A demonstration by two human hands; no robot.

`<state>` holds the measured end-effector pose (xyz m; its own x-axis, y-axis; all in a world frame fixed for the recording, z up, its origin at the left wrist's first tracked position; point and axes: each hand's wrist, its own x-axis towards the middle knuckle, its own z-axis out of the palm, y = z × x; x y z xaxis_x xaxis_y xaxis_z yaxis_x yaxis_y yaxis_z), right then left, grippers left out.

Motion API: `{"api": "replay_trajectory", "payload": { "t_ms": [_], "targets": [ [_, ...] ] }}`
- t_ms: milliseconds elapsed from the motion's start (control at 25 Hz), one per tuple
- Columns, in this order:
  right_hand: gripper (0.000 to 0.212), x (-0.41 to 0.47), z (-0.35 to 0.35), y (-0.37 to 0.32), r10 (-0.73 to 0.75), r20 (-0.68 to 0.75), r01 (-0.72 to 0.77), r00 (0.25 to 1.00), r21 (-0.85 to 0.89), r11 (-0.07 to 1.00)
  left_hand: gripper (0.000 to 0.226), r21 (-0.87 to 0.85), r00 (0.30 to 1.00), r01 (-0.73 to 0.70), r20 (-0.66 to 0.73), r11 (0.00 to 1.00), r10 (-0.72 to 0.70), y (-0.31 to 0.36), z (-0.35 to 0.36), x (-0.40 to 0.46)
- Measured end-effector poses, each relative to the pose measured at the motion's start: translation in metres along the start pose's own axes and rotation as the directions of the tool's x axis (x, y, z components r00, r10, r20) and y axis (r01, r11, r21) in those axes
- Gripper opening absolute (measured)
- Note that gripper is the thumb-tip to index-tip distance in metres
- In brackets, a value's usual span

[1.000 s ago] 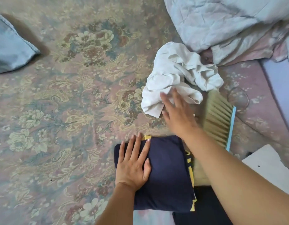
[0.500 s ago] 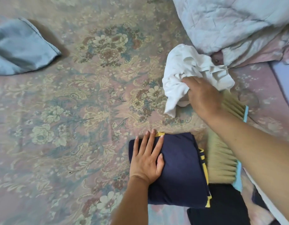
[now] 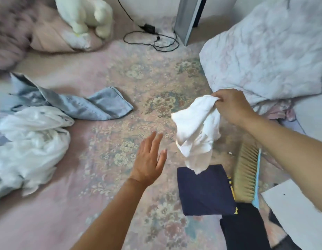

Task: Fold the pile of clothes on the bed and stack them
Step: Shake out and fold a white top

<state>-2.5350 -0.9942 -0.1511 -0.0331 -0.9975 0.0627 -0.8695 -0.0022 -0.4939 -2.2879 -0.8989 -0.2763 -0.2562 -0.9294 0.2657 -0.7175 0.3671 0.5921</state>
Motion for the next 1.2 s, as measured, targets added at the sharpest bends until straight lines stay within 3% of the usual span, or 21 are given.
{"api": "replay_trajectory", "payload": {
  "t_ms": [160,320,400,480,560,600,640,680,720,760,880,960,1040,1160,1200],
  "targets": [
    [0.023,-0.026,-0.077,-0.088,0.102,0.100,-0.123,0.990,0.238,0.963,0.057,-0.116,0.997,-0.056,-0.052,0.992,0.050,0.062,-0.148,0.028],
    [0.016,-0.059,-0.154,-0.184,0.102,0.227,-0.221,0.968,0.593,0.774,0.052,-0.116,0.976,-0.179,-0.144,0.977,0.162,0.121,-0.271,0.025],
    [0.020,-0.072,-0.188,-0.234,0.037,0.262,-0.211,0.964,0.672,0.710,0.058,-0.069,0.954,-0.253,-0.180,0.965,0.238,0.143,-0.314,0.019],
    [0.018,-0.079,-0.215,-0.277,-0.080,0.302,-0.152,0.950,0.669,0.728,0.080,-0.044,0.949,-0.265,-0.188,0.963,0.253,0.164,-0.349,0.024],
    [0.010,-0.092,-0.239,-0.323,-0.223,0.320,-0.031,0.921,0.630,0.776,0.108,-0.153,0.981,-0.162,-0.131,0.975,0.142,0.193,-0.389,0.035],
    [0.006,-0.099,-0.250,-0.343,-0.274,0.306,0.028,0.912,0.619,0.785,0.111,-0.239,0.995,-0.084,-0.069,0.967,0.069,0.206,-0.407,0.041],
    [0.007,-0.106,-0.261,-0.361,-0.314,0.267,0.083,0.911,0.627,0.774,0.098,-0.301,1.000,-0.014,-0.004,0.953,0.013,0.217,-0.423,0.046],
    [0.012,-0.112,-0.270,-0.375,-0.338,0.218,0.121,0.916,0.652,0.748,0.069,-0.338,0.999,0.029,0.039,0.941,-0.017,0.226,-0.437,0.047],
    [0.019,-0.119,-0.278,-0.384,-0.354,0.170,0.143,0.920,0.694,0.706,0.038,-0.361,0.997,0.074,0.042,0.930,-0.063,0.232,-0.447,0.045],
    [0.027,-0.123,-0.283,-0.385,-0.360,0.136,0.143,0.923,0.747,0.649,0.021,-0.387,0.993,0.111,0.010,0.916,-0.117,0.236,-0.456,0.043],
    [0.070,-0.142,-0.288,-0.358,-0.394,0.134,0.082,0.910,0.871,0.485,0.022,-0.476,0.975,0.121,-0.107,0.871,-0.194,0.241,-0.480,0.038],
    [0.087,-0.159,-0.269,-0.329,-0.382,0.177,0.039,0.907,0.868,0.494,0.029,-0.548,0.962,0.096,-0.163,0.831,-0.219,0.252,-0.500,0.037],
    [0.066,-0.180,-0.243,-0.317,-0.415,0.217,0.047,0.884,0.841,0.538,0.033,-0.581,0.950,0.078,-0.204,0.810,-0.238,0.261,-0.517,0.039],
    [0.013,-0.196,-0.227,-0.327,-0.406,0.094,0.197,0.909,0.761,0.617,0.033,-0.604,0.943,0.088,-0.205,0.792,-0.261,0.267,-0.526,0.039],
    [0.013,-0.193,-0.232,-0.331,-0.368,0.044,0.201,0.929,0.775,0.599,0.031,-0.597,0.941,0.094,-0.208,0.797,-0.266,0.267,-0.528,0.037]
  ]
}}
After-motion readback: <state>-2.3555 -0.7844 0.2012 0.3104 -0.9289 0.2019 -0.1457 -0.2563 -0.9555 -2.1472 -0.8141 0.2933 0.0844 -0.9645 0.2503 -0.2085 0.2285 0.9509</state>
